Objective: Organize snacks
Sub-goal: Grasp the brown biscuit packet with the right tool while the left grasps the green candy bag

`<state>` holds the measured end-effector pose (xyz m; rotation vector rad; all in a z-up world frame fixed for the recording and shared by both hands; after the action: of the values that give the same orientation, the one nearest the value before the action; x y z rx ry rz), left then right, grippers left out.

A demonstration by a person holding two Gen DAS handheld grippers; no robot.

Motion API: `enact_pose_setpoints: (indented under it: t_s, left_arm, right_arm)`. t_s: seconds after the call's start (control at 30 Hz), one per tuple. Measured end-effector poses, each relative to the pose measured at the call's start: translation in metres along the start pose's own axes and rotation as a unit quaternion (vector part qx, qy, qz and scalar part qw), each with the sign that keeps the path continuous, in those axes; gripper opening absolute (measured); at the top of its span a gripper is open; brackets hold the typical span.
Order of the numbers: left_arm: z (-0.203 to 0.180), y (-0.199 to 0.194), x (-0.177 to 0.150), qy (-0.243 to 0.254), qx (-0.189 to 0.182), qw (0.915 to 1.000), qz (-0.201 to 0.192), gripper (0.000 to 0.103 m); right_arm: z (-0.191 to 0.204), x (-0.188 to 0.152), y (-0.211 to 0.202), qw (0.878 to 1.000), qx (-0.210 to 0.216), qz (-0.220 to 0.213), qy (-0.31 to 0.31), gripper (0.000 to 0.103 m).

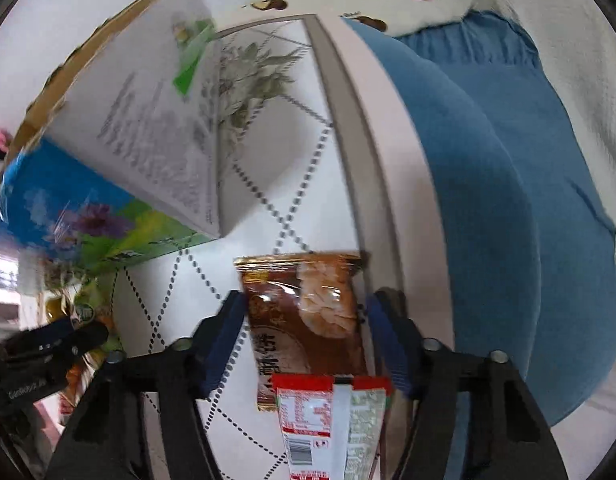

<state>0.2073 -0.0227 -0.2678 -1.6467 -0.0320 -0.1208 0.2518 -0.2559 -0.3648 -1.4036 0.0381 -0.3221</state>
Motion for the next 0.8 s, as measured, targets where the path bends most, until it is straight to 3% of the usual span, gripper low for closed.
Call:
enact_pose_setpoints:
  t_s: [0.07,0.1,0.3,0.53,0.8]
  left_arm:
    - [-0.004,0.000,-0.002,0.010,0.000,0.9999,0.000,0.049]
    - [-0.005,0.000,-0.004,0.015,0.002,0.9999,0.001,0.048]
    - [-0.001,-0.004,-0.036,0.024,0.000,0.9997,0.007,0.048]
    - [0.020,0.005,-0.112,-0.009,-0.032,0.9981,0.053,0.048]
    - [0.011,0.023,-0.134,-0.014,-0.036,0.9978,0.055,0.050]
  right_arm:
    - [0.011,-0.001,0.000,1.000,-0.008,-0.001,-0.018,0.057]
    - [0.017,-0.002,0.000,1.000,-0.007,0.002,-0.025,0.056]
    - [0.059,-0.025,0.002,0.997,0.017,0.026,-0.065,0.056]
    - [0.090,-0.072,0.006,0.993,0.038,0.064,-0.092,0.056]
    - [0.094,-0.124,0.008,0.991,0.033,0.094,-0.087,0.056]
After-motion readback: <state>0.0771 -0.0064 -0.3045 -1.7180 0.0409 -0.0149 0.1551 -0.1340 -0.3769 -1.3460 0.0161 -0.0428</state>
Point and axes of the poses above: each gripper's, at about its wrist camera, not at the fingertips, and y roughly the way its jaws point, z to its left, x to its top, the point moved 8 cm from there along y, roughly the way its jaws point, and after that the axes turned 2 degrees about y, right-handed, at the moved point
